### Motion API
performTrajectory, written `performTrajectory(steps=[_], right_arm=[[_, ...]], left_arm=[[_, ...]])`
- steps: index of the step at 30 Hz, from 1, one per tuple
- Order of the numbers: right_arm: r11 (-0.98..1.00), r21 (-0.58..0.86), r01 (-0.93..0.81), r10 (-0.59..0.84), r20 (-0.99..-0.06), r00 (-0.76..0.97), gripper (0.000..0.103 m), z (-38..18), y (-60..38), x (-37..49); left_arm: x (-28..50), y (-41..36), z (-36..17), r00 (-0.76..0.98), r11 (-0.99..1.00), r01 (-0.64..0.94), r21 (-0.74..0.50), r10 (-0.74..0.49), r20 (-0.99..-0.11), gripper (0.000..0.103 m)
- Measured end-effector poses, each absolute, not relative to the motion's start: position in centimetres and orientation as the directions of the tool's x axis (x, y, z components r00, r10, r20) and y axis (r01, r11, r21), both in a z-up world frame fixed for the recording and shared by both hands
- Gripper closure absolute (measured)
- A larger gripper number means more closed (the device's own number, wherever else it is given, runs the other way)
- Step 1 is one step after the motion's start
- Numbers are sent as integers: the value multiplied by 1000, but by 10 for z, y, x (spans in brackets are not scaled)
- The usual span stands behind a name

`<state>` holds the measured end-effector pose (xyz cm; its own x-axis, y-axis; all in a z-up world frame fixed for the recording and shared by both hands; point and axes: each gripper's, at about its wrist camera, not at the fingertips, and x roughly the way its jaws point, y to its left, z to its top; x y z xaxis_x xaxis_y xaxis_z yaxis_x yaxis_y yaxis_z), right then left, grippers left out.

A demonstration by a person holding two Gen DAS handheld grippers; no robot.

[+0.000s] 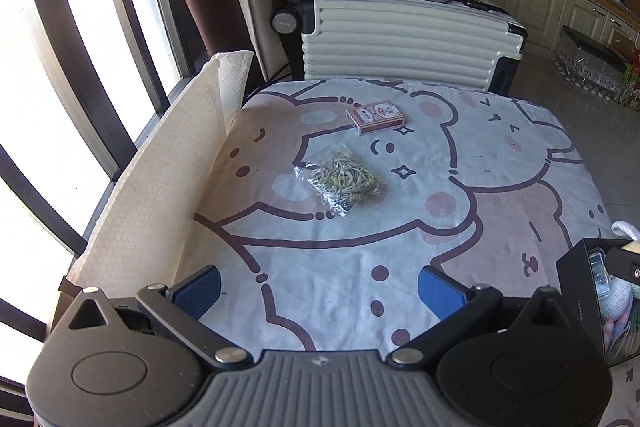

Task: Organize objects
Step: 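Withdraw both open tools from the box back over the bed, then move the left tool to the bag of cords while the right tool approaches the card box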

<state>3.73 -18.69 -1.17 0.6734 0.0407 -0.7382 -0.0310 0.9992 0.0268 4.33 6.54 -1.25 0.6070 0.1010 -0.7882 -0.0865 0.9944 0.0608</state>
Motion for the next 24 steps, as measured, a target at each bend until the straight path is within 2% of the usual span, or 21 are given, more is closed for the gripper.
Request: performTrajectory(steps=[24], right_arm=[[996,-11,-91,53,-735,676,0,1,-167,47]], left_arm=[[61,80,-6,656,988,-153,7,107,-747,0]])
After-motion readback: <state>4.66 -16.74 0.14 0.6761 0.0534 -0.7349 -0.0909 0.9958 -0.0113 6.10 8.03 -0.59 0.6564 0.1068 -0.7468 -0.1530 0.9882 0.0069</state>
